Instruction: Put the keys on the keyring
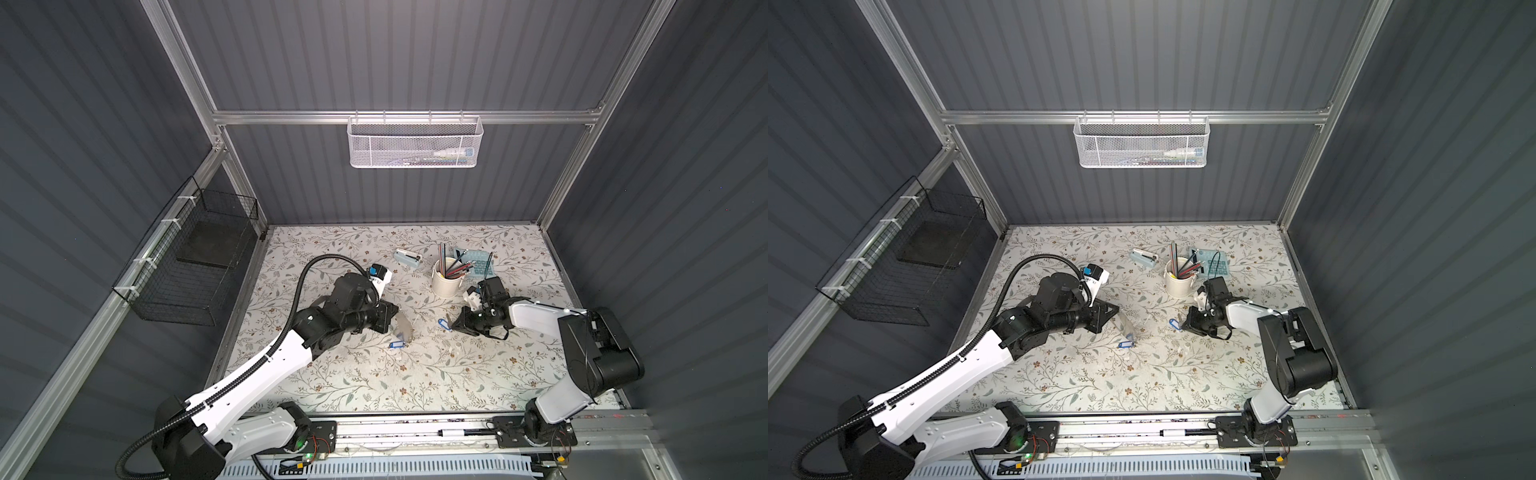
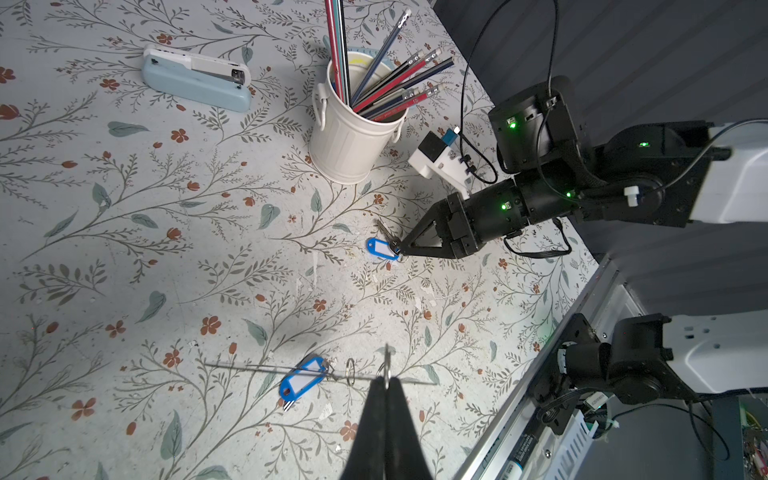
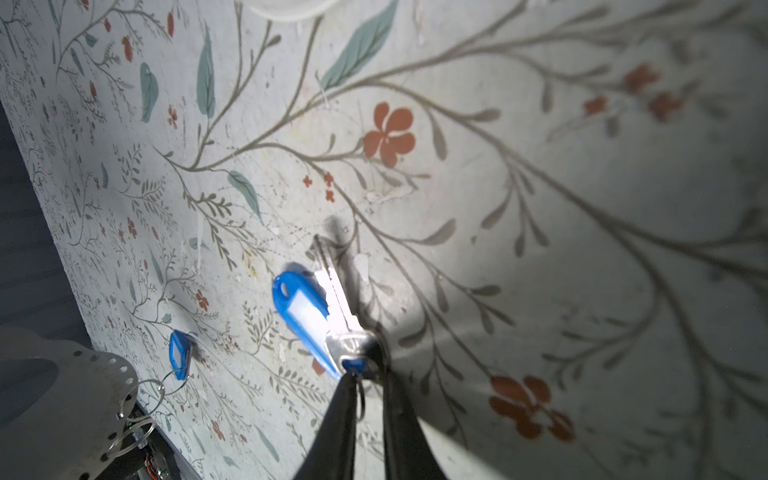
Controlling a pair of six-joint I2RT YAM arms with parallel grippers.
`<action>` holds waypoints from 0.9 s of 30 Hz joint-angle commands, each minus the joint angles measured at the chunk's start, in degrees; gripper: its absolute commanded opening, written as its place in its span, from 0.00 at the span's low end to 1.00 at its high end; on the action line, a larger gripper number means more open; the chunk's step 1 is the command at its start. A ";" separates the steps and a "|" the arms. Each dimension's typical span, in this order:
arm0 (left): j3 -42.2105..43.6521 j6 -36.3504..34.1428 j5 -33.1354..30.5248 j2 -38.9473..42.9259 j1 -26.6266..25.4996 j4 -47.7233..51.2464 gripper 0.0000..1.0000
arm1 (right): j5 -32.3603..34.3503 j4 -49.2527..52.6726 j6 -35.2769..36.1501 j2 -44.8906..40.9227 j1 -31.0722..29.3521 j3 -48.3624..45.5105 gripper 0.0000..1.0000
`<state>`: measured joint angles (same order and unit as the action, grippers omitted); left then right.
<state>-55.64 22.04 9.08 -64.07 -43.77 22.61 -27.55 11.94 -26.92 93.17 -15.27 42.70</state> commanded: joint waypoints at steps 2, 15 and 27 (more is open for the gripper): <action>-0.24 -0.51 0.86 1.10 0.27 -2.08 0.00 | -0.66 -0.09 0.03 -0.83 -0.11 -1.27 0.18; 0.00 -0.32 0.81 1.40 0.26 -2.04 0.00 | -0.88 -0.43 -0.77 -0.62 -0.20 -0.85 0.13; 0.22 -0.20 0.95 1.92 0.26 -2.22 0.00 | -1.80 -0.47 -2.61 -3.91 -0.63 -2.44 0.22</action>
<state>-55.55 22.06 9.08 -63.57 -43.77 22.61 -28.64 11.29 -28.53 89.95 -15.55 40.93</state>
